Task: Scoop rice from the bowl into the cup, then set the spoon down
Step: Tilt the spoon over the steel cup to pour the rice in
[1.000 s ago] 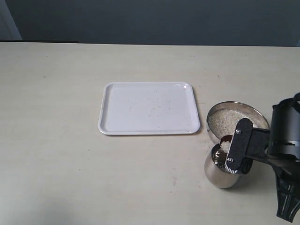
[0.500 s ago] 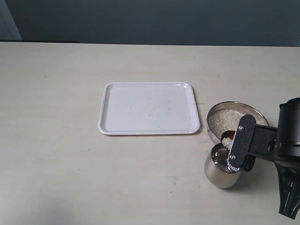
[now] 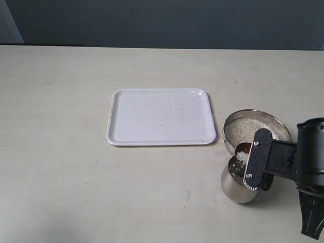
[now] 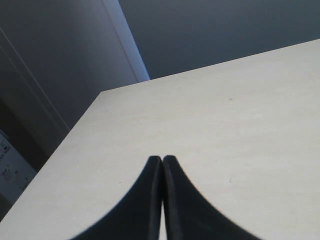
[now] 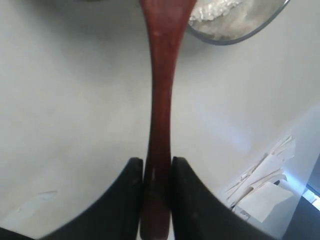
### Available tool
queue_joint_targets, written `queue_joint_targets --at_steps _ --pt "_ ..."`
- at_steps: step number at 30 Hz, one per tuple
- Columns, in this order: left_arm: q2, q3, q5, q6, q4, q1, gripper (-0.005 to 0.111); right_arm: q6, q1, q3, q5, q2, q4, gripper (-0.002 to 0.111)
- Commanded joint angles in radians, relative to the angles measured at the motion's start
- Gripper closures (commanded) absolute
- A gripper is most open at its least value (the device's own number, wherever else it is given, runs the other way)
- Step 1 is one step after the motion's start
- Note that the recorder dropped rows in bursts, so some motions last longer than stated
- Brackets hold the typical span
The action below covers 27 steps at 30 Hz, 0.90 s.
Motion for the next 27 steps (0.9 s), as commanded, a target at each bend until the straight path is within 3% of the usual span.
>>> queue_joint_targets --at_steps 1,27 --pt "0.006 -0.002 -0.011 -0.007 -0.002 -0.011 0.106 0.020 0.004 0.003 0.000 -0.007 -0.024 0.109" --pt "0.006 -0.002 -0.011 -0.007 -0.002 -0.011 0.106 0.048 0.004 0.003 0.000 0.017 -0.002 0.109"
